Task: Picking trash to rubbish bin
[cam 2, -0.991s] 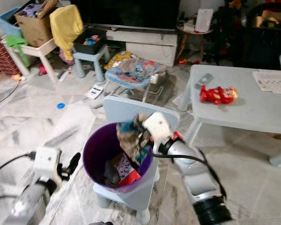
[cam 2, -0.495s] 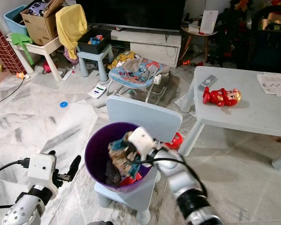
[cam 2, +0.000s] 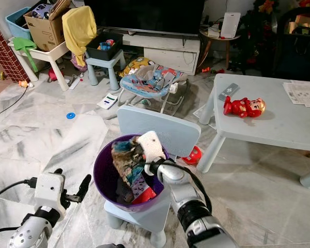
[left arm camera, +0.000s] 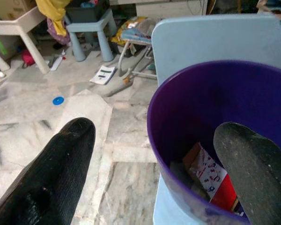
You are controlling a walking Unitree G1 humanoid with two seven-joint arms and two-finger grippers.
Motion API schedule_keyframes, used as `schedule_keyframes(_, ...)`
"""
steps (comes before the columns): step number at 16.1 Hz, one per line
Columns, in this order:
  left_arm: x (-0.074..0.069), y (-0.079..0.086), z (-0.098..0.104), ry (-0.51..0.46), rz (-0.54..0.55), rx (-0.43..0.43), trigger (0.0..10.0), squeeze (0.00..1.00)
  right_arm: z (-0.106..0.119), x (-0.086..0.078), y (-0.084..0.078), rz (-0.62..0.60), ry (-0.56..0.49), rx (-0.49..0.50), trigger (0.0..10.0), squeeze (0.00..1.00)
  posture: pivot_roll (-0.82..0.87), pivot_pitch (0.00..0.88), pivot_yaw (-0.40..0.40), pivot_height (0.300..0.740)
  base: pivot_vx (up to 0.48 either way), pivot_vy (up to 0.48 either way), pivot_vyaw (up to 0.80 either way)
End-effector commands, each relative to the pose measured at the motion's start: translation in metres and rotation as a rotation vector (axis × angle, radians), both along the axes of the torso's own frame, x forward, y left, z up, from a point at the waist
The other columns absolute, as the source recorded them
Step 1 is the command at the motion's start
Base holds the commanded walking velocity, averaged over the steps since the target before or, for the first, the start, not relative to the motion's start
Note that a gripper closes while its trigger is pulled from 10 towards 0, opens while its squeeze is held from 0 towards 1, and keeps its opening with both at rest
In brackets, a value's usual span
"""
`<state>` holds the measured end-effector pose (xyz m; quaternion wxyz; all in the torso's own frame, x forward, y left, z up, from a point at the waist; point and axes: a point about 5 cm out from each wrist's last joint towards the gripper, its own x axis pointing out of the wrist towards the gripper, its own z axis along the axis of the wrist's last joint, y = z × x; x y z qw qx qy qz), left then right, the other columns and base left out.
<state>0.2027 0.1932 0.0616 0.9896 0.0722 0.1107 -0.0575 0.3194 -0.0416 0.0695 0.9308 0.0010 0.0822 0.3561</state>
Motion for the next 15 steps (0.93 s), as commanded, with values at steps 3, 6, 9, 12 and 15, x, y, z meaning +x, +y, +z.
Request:
schedule_keyframes(3,0.003,0.014,-0.022,0.029,0.01,0.018,10.0,1.0,-0.002,-0.001,0.003,-0.006,0.006,0.028,10.0,1.0,0.14,0.103,-0.026,0.74,0.0,0.0,0.0)
schedule_keyframes(6,0.003,0.028,-0.042,0.073,0.025,0.014,10.0,1.0,-0.004,-0.001,0.0,-0.015,0.011,0.025,10.0,1.0,0.14,0.105,-0.027,0.74,0.0,0.0,0.0)
schedule_keyframes(9,0.003,0.03,-0.058,0.103,0.018,0.004,10.0,1.0,-0.006,-0.001,-0.002,-0.02,0.012,0.026,10.0,1.0,0.14,0.105,-0.027,0.74,0.0,0.0,0.0)
schedule_keyframes(12,-0.007,0.034,-0.09,0.2,-0.033,-0.051,10.0,1.0,-0.006,-0.001,-0.002,-0.023,0.009,0.027,10.0,1.0,0.13,0.103,-0.027,0.74,0.0,0.0,0.0)
schedule_keyframes(15,-0.008,0.029,-0.094,0.209,-0.116,-0.105,10.0,1.0,-0.005,0.0,-0.003,-0.03,0.0,0.028,10.0,1.0,0.13,0.101,-0.028,0.74,0.0,0.0,0.0)
